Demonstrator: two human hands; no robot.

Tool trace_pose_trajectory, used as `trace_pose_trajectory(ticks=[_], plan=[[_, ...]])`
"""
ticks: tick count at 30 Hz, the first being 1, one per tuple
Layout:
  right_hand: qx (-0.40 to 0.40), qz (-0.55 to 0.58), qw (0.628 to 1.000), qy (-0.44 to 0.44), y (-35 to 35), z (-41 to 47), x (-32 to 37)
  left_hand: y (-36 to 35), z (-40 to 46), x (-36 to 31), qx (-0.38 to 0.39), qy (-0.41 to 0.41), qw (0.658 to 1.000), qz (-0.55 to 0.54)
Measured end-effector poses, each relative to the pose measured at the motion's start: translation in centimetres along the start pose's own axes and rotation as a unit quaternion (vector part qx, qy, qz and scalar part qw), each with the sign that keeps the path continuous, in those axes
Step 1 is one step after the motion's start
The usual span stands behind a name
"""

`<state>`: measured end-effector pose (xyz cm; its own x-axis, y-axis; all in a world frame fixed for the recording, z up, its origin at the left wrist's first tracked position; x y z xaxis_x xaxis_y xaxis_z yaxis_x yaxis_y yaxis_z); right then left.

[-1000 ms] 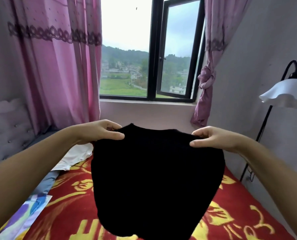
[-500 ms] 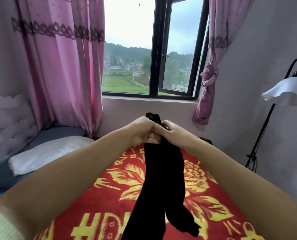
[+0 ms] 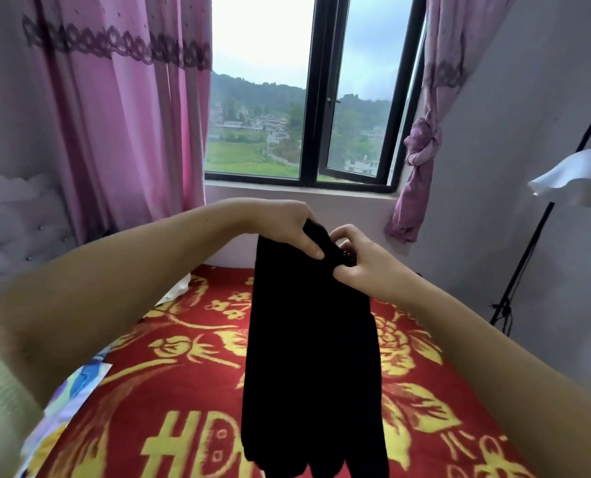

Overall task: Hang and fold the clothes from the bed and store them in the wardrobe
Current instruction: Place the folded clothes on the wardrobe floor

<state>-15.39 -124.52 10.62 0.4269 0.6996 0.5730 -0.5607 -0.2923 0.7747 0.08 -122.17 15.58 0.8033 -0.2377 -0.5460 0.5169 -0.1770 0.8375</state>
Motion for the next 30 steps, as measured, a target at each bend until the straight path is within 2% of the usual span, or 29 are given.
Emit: trace_pose_trajectory(ticks=[4, 6, 8, 12, 15, 18, 22, 26, 28, 30], plan=[[0.158, 0.102, 0.979, -0.083, -3.8, -2.5, -3.9, 0.7, 0.5, -0.3, 0.044, 0.003, 0.998, -0.044], [0.221, 0.153, 0.959, -0.093, -6.2, -3.7, -5.6, 0.4, 0.7, 0.5, 0.075, 0.020, 0.997, -0.025], [0.253, 0.167, 0.949, -0.088, -7.3, -4.0, -7.0, -0.2, 1.0, 2.4, 0.091, 0.046, 0.995, -0.005], [0.197, 0.028, 0.973, -0.114, -6.3, -0.3, -10.1, -0.9, 2.1, 8.1, 0.077, 0.097, 0.990, 0.061], [0.134, -0.121, 0.979, -0.090, -4.8, 4.1, -10.7, 0.5, 3.4, 10.4, 0.019, 0.099, 0.987, 0.122], [0.064, -0.224, 0.971, -0.059, -2.4, 7.7, -10.0, 3.0, 4.0, 10.7, -0.063, 0.055, 0.983, 0.161], [0.083, -0.241, 0.966, -0.038, -1.5, 8.5, -9.3, 2.8, 1.9, 10.5, -0.112, -0.033, 0.979, 0.170], [0.129, -0.304, 0.944, 0.008, -7.7, 4.6, -11.0, -5.3, -2.0, 13.3, -0.103, -0.163, 0.955, 0.224], [0.147, -0.359, 0.921, 0.038, -14.4, 0.6, -13.2, -12.6, -4.3, 16.9, -0.029, -0.202, 0.944, 0.258], [0.227, -0.350, 0.909, 0.031, -23.0, -4.6, -15.9, -21.3, -6.9, 21.7, 0.071, -0.182, 0.940, 0.279]])
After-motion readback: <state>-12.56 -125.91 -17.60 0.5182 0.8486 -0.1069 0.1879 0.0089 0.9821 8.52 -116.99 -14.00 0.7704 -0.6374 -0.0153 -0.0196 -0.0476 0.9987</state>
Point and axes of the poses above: each hand's wrist, its own z-axis towards the middle knuckle, its own y-axis out of the back of the hand, x = y × z, the point moved 4 cm from there along z, towards the middle knuckle, and after that the axes turned 11 degrees about -z, right-handed, at the moved point
